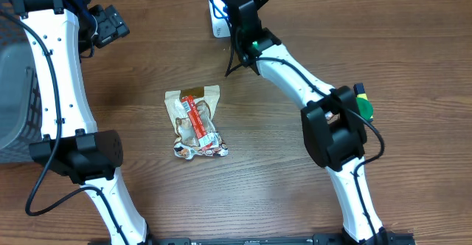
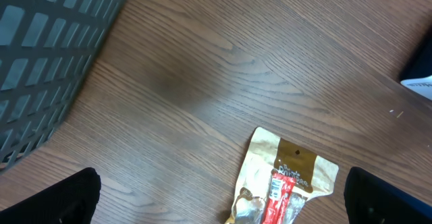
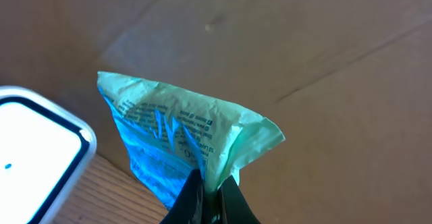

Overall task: Scan the item barcode
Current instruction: 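Hold the wipes packet in front of the white scanner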

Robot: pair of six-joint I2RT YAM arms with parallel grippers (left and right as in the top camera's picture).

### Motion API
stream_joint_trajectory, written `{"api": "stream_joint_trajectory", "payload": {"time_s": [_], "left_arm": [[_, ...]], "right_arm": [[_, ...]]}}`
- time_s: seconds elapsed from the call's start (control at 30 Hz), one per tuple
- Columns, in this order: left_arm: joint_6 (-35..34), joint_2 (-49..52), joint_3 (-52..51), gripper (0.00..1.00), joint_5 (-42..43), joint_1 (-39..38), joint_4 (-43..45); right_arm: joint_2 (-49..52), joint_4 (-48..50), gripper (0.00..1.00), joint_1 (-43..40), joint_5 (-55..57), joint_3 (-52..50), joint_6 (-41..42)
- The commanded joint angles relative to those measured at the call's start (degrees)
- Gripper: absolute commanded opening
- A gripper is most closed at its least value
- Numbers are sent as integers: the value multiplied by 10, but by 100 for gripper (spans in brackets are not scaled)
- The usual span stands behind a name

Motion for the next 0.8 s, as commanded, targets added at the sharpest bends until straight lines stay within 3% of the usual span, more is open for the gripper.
{"api": "stream_joint_trajectory", "payload": {"time_s": [0.0,0.77], "left_arm": [[10,-2,-2,100,0,-4,-1],[10,-2,-2,100,0,-4,-2]], "right_arm": [[6,17,4,6,20,8,-19],[31,-86,4,27,-21,8,-20]]}}
